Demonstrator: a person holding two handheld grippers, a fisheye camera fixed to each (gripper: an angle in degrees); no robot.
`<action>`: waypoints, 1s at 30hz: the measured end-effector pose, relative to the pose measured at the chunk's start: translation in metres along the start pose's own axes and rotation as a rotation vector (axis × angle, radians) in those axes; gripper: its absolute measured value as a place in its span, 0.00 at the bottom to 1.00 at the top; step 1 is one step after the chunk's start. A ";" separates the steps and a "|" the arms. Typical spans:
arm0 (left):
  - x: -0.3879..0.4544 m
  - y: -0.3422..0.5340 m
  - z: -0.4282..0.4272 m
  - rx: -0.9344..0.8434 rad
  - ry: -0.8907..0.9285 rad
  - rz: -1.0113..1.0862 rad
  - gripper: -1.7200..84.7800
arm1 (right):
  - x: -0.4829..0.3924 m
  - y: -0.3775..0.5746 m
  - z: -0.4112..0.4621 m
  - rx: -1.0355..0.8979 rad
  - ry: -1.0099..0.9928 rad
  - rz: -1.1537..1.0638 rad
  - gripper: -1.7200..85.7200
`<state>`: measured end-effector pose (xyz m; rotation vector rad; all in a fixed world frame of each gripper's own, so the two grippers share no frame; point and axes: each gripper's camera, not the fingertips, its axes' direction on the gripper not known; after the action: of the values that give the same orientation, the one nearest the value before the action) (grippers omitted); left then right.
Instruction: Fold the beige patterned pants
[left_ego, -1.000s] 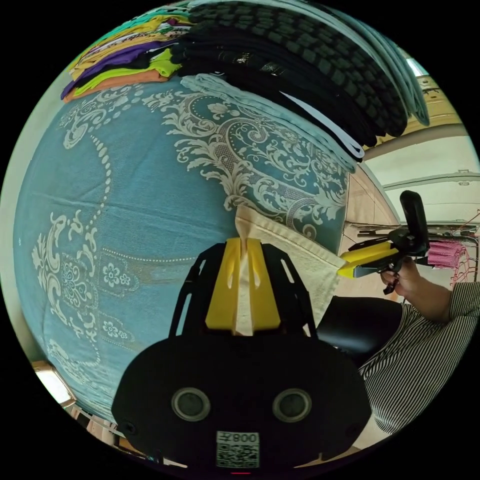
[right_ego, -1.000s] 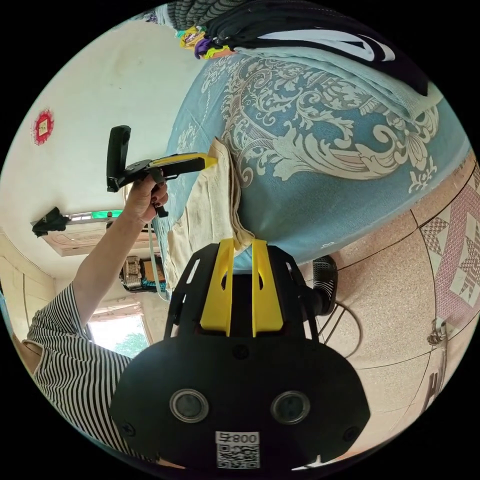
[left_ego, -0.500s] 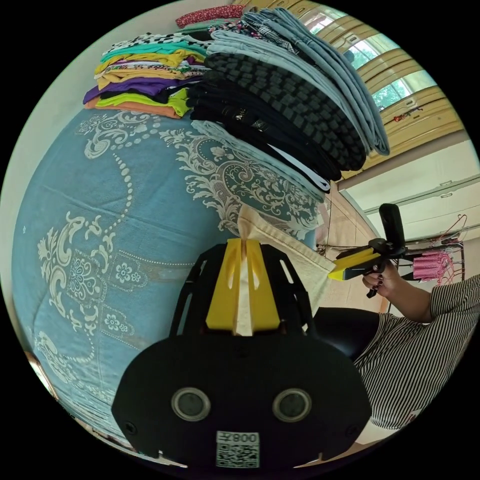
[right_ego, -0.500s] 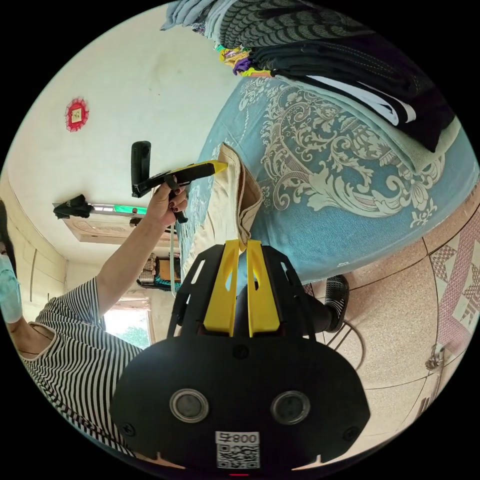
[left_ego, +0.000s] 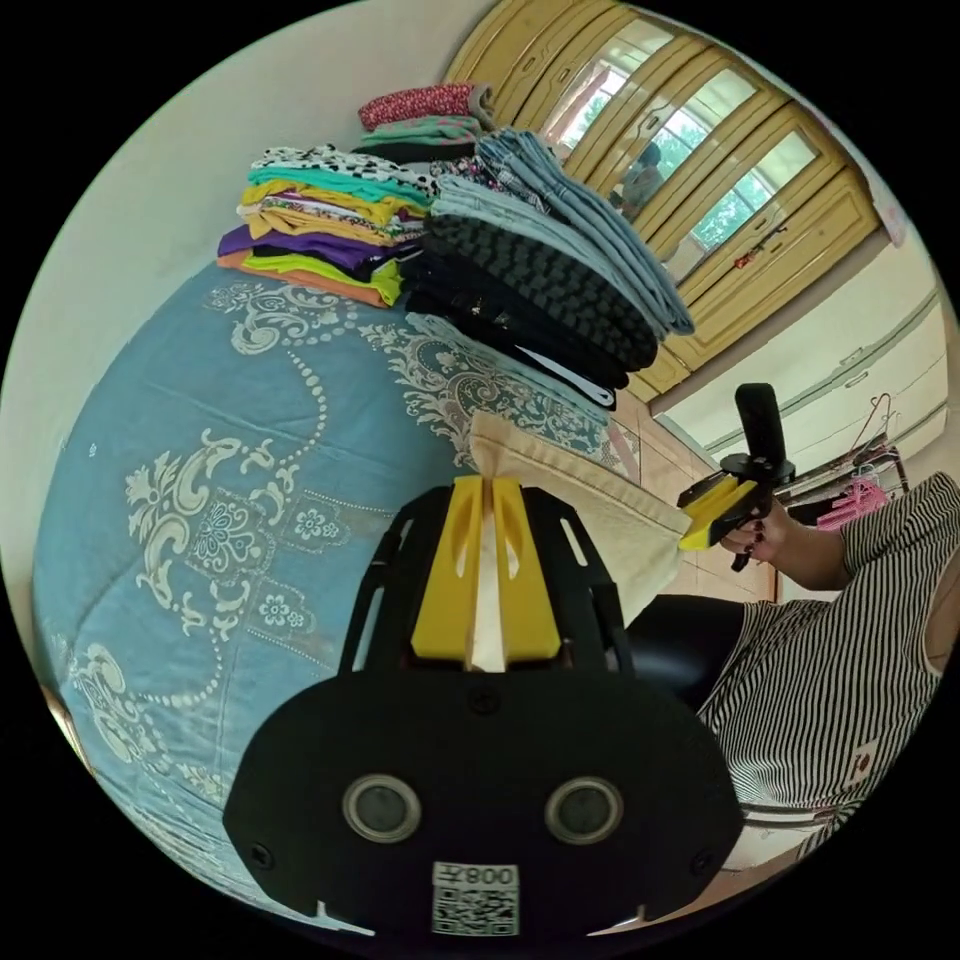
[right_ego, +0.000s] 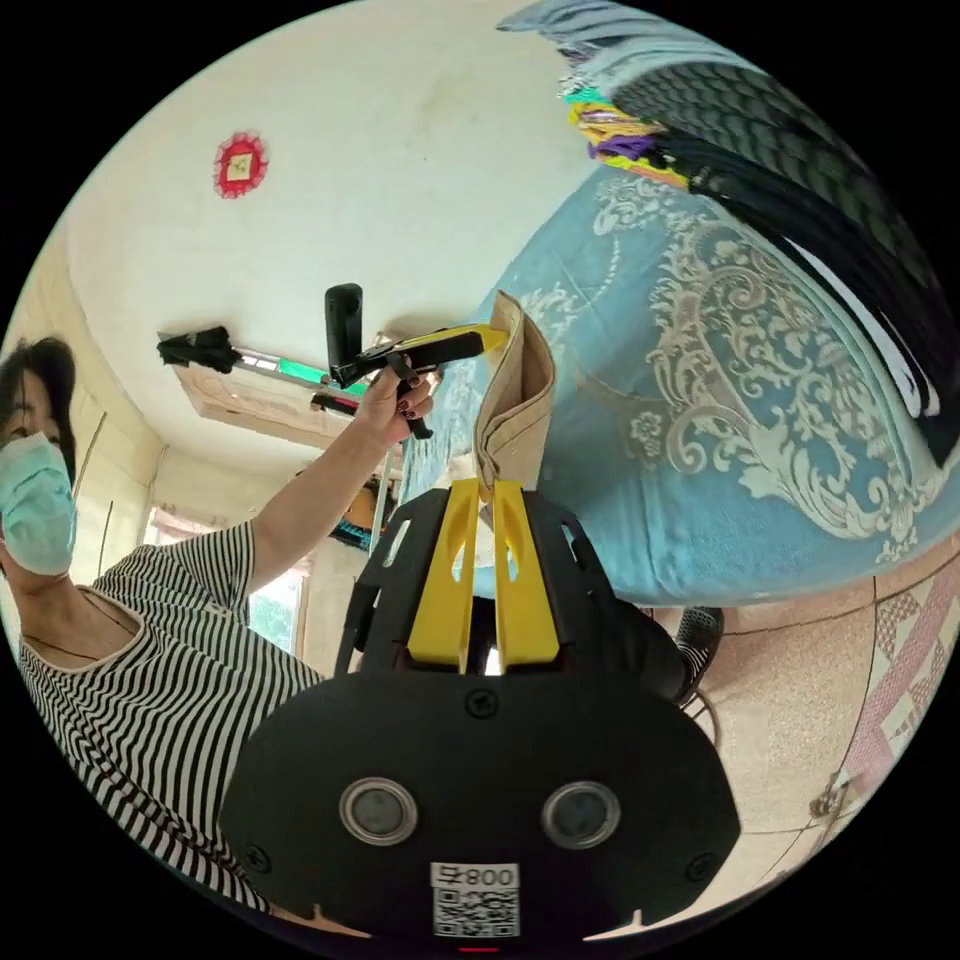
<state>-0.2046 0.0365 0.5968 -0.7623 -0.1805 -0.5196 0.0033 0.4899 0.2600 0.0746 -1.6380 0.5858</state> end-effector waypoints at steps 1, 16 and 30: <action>-0.005 0.020 -0.022 0.041 0.004 -0.005 0.03 | -0.007 -0.002 0.006 -0.009 -0.012 -0.028 0.05; -0.092 0.329 -0.149 0.263 0.012 -0.432 0.04 | -0.093 0.006 0.309 -0.493 -0.175 -0.361 0.05; -0.076 0.491 -0.136 0.345 0.094 -0.711 0.02 | -0.014 0.034 0.523 -0.851 -0.042 -0.294 0.06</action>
<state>-0.0232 0.2674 0.1740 -0.3161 -0.4471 -1.1609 -0.4837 0.2998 0.2166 -0.2950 -1.7546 -0.3601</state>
